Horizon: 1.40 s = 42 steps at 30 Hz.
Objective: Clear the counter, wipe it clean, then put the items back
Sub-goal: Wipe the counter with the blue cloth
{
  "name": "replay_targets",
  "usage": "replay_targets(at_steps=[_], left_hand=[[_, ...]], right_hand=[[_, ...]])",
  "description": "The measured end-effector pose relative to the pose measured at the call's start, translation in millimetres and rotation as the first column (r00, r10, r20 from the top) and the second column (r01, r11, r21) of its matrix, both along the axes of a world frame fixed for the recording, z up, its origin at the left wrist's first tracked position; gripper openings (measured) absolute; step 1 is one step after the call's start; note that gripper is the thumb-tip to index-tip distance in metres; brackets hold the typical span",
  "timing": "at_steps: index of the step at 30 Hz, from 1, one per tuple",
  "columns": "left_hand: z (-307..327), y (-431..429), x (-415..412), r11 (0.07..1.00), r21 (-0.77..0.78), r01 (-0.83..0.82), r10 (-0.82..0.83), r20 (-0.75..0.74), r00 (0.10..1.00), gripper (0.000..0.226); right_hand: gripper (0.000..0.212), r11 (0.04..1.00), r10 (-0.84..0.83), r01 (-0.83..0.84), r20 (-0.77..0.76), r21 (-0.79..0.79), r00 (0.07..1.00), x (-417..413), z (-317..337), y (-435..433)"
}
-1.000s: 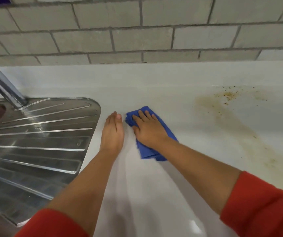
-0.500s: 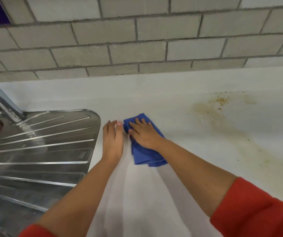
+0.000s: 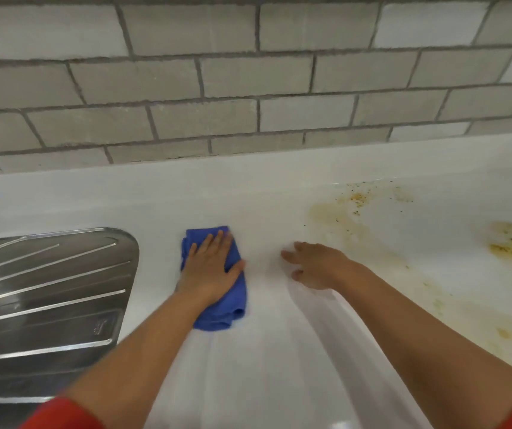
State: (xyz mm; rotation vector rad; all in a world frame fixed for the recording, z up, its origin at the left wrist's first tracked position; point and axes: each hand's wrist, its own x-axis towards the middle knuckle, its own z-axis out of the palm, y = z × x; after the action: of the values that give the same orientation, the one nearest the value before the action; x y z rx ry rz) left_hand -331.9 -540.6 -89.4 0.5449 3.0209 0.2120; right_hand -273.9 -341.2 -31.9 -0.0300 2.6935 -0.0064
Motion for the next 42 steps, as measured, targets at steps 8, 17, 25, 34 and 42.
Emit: replay_targets(at_steps=[8,17,25,34,42], left_hand=[[8.4,17.5,-113.4,0.98,-0.081,-0.183,0.187,0.042,0.982,0.069],[-3.7,46.1,-75.5,0.963,0.101,0.25,-0.253,0.021,0.967,0.048],[0.0,60.4,-117.6,0.92,0.087,-0.382,0.381,0.022,0.924,0.062],[0.9,131.5,-96.9,0.949,0.042,0.311,-0.312,0.018,0.95,0.056],[1.4,112.6,-118.4,0.998,-0.012,-0.056,0.055,-0.028,0.998,0.057]], right_hand=[[0.056,0.998,-0.013,0.016,0.038,-0.069,0.999,-0.9,-4.4,-1.3],[0.058,0.992,-0.069,0.074,0.05,-0.102,0.996,0.9,-5.5,-1.2],[0.059,0.989,-0.069,0.068,-0.001,-0.134,0.998,5.2,-7.4,-4.5],[0.057,0.981,-0.061,0.05,-0.055,-0.187,0.997,4.8,-10.8,7.7],[0.047,0.934,-0.133,0.029,-0.273,-0.355,0.953,46.0,1.2,34.5]])
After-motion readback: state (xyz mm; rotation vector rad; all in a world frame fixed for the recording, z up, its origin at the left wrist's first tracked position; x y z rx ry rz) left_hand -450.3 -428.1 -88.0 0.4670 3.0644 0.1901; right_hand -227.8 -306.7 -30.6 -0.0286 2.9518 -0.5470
